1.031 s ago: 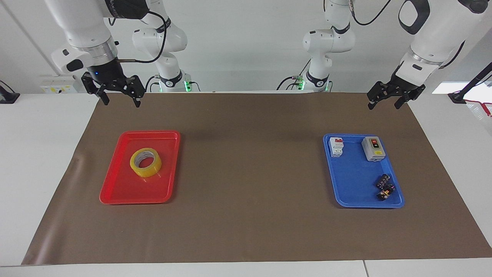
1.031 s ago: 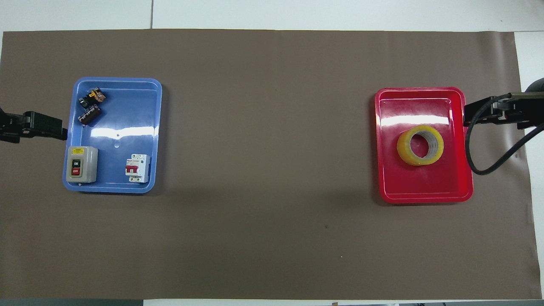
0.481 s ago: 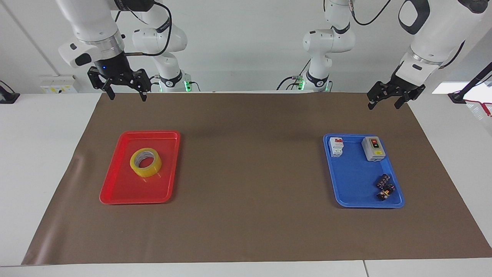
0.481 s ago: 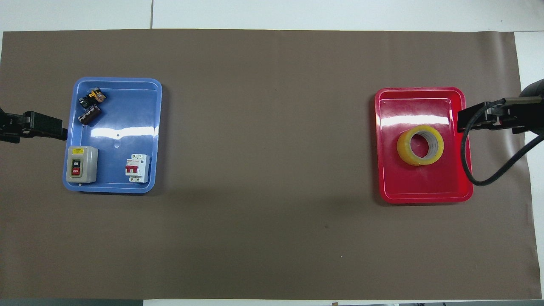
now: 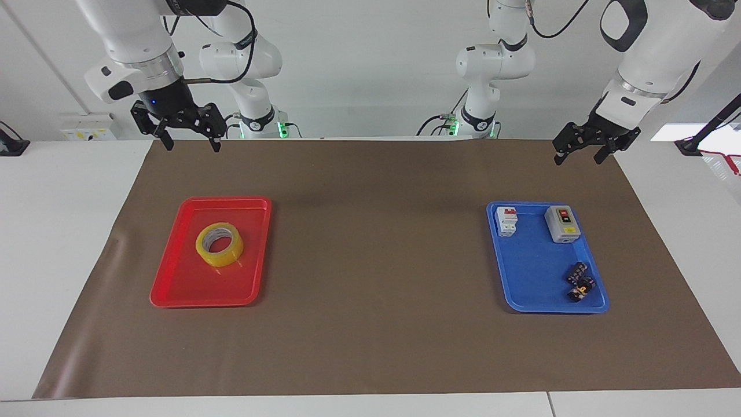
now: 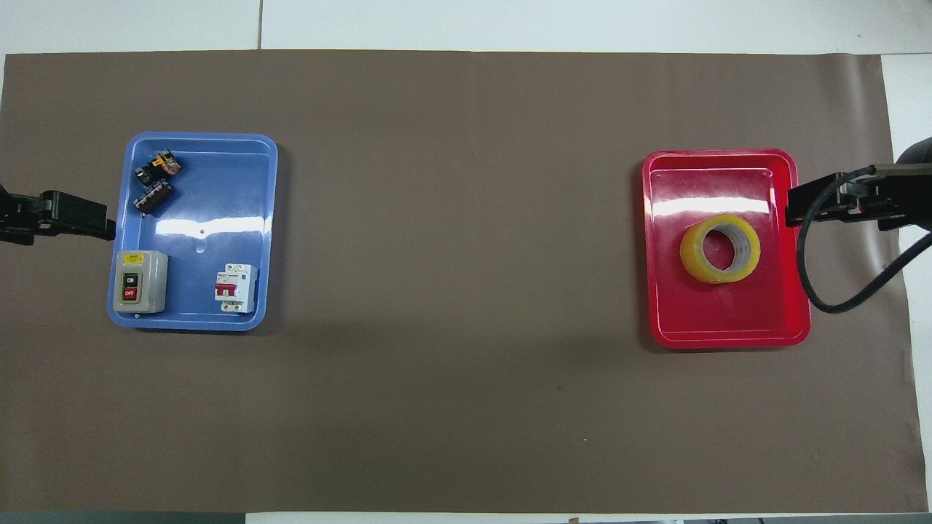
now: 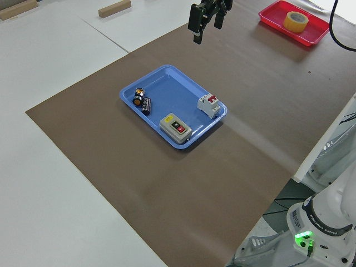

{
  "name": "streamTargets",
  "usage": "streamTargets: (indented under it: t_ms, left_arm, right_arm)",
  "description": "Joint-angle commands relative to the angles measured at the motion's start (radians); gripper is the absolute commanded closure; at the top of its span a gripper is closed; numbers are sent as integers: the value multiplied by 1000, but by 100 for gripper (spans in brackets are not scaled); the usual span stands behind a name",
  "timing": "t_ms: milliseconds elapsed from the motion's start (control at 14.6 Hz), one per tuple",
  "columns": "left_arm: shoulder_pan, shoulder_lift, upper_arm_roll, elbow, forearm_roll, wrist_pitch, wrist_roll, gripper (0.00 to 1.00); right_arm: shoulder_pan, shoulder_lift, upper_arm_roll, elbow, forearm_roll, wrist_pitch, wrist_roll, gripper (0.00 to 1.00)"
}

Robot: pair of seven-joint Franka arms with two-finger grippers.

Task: Place and move tape with both arms

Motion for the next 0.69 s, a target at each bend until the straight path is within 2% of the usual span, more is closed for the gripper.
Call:
streamTargets:
  t_ms: [0,619]
  left_arm:
    - [-6,-1,10,3,1,-16,10,0]
    - [-6,-1,10,3,3,-16,10,0]
  right_arm:
    - [-7,10,6,19,-16,-18,-4,0]
    - [-13,13,6,38,-12,-66,-4,0]
